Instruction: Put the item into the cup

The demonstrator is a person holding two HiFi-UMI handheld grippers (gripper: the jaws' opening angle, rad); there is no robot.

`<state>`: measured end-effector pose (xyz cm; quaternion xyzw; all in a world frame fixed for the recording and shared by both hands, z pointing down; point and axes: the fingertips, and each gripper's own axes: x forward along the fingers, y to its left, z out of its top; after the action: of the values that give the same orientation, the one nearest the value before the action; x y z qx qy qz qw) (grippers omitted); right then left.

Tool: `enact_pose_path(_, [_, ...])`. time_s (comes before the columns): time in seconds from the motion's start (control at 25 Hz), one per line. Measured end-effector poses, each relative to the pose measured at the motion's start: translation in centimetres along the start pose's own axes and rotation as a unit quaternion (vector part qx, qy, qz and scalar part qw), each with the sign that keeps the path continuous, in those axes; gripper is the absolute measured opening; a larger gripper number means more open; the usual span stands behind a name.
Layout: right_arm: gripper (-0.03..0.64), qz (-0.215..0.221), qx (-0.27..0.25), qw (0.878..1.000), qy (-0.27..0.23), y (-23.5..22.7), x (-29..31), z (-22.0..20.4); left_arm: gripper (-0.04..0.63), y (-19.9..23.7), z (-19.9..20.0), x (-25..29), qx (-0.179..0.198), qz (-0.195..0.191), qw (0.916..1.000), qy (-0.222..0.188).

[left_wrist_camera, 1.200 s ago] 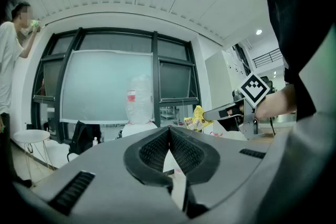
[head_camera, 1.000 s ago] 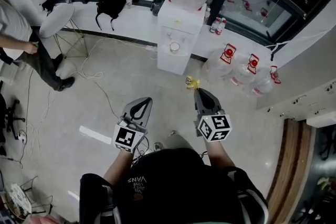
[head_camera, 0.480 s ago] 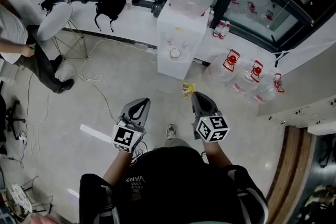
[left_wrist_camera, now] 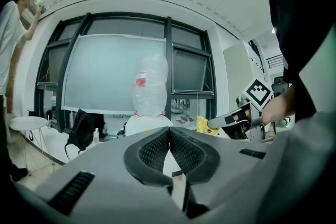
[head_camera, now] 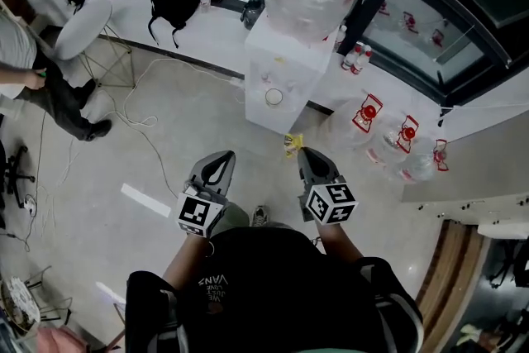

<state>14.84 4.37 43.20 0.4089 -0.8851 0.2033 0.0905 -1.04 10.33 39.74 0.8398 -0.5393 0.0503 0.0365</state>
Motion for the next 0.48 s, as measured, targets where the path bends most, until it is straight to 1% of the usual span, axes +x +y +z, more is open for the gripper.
enact_pose_path(0.2, [0.045,-0.003,0.001,1.000,0.015,-1.2,3.4,0.3,0.020,2.5,0.0,2.6,-0.014,-0.003,0.9999,0.002])
enact_pose_path(0.4, [0.044,-0.026,0.000,0.999,0.022,-2.7,7.7,0.9,0.019,6.0,-0.7,5.5,-0.032,-0.014,0.9993,0.012])
enact_pose_path(0.48, [0.044,-0.040,0.000,0.999,0.022,-3.4,9.4,1.3,0.020,7.3,-0.8,6.9,-0.032,-0.025,0.9990,0.016])
